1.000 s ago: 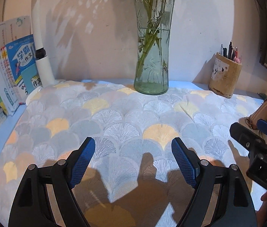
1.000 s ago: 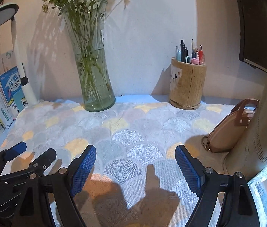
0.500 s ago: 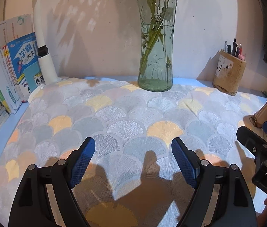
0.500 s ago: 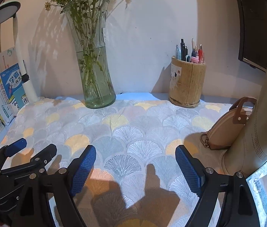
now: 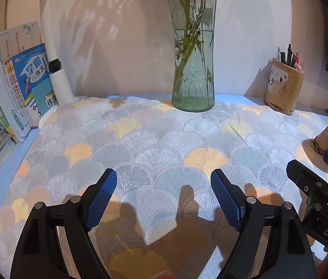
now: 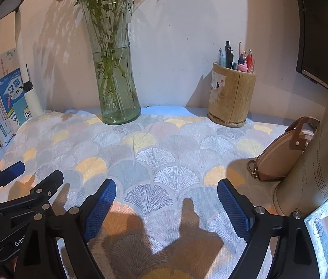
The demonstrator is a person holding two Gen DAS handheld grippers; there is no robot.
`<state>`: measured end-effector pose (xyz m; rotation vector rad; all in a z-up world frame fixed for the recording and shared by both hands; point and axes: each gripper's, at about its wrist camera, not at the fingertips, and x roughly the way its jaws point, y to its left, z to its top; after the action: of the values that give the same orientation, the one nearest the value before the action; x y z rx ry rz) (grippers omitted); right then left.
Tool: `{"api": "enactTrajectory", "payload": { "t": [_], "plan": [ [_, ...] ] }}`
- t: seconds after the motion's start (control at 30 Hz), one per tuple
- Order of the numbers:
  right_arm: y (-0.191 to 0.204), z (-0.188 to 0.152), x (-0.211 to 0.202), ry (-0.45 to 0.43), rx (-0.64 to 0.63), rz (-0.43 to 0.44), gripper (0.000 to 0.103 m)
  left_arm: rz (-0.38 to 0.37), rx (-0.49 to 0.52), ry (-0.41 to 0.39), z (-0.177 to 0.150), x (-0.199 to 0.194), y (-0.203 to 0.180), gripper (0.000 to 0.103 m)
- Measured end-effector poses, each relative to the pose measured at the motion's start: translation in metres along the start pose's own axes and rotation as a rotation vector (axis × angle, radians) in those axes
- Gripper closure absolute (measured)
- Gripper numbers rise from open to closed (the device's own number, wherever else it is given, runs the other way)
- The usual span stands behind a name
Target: Organize soft objects
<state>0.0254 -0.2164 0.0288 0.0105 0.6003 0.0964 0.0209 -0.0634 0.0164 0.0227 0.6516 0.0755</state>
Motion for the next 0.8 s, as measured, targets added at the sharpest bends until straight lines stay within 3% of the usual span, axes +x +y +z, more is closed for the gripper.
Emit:
{"api": "enactTrajectory", "payload": {
  "t": [0.8],
  "plan": [
    [-0.0014,-0.0005,0.0029,0.027,0.032,0.026,0.015,-0.019,0.002,0.033,-0.0001,0.0056,-0.0007,0.02]
  ]
}}
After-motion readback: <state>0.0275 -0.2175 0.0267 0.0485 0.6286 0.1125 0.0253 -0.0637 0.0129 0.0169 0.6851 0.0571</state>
